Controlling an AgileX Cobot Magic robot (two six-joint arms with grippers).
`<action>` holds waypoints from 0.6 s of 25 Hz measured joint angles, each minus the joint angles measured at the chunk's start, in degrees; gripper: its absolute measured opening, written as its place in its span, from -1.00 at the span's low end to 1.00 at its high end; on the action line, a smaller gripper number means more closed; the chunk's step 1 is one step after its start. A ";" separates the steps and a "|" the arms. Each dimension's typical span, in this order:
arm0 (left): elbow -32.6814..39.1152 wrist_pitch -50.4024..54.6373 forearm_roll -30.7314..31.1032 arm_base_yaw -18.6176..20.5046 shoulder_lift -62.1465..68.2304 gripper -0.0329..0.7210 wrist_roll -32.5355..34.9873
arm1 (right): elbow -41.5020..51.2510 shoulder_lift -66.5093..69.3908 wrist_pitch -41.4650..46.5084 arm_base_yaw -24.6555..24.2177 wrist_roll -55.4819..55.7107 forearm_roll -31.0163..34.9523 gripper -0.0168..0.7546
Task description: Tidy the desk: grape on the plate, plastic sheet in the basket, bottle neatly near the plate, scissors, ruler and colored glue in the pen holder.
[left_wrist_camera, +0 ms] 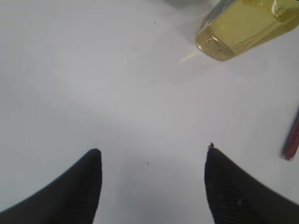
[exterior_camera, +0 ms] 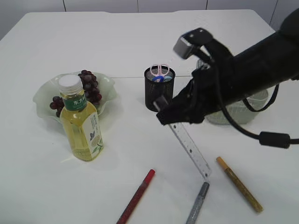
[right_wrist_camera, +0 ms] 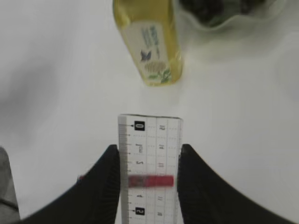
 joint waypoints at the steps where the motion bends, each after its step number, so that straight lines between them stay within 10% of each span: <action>1: 0.00 0.09 0.00 0.00 0.00 0.43 0.00 | 0.00 0.00 0.70 -1.99 -2.90 4.42 -0.25; 10: 0.00 0.03 0.00 0.00 0.00 0.42 0.00 | 0.00 3.42 1.17 -9.99 -33.60 40.60 -0.25; 15: 0.00 0.03 0.00 0.00 0.00 0.42 0.00 | -4.28 9.24 1.73 -9.97 -40.28 44.59 -0.25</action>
